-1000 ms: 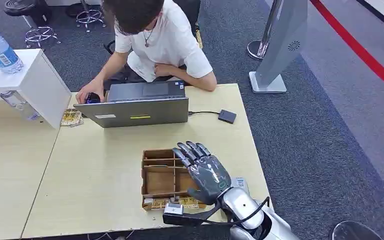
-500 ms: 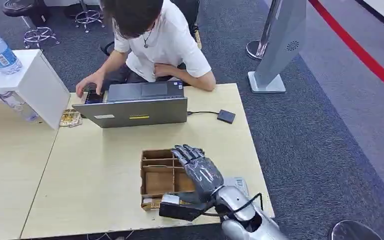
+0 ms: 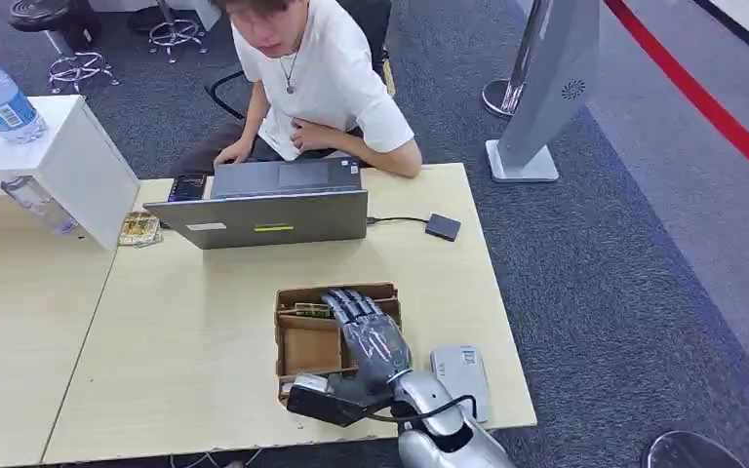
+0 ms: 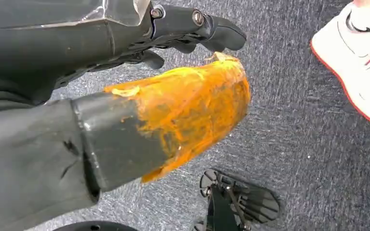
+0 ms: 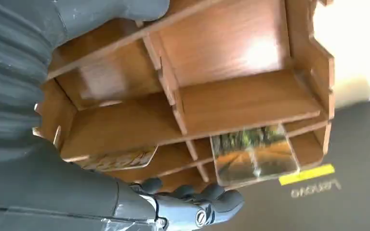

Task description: Pass the card to the sensor for recognition and then transmit it.

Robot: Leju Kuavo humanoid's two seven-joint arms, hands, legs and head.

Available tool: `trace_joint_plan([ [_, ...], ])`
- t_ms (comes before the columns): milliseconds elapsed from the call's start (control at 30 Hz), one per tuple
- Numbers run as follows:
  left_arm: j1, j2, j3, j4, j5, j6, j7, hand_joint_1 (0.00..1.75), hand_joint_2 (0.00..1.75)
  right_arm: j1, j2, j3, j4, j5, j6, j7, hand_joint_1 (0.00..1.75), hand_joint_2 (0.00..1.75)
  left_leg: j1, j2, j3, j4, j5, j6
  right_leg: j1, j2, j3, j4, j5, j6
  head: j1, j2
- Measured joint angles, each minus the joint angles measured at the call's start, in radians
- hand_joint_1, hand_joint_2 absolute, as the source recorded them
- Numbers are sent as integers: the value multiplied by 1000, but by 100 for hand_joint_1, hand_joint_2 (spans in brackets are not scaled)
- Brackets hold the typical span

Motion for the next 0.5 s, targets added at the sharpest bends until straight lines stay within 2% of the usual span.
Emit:
trace_joint_plan([
  [500, 0, -6, 0, 5, 5, 14, 2, 0, 0, 52, -16, -16, -135, 120, -70, 6, 0, 175, -1, 0, 0, 0, -1, 0, 0, 0, -1, 0, 0, 0, 0, 0],
])
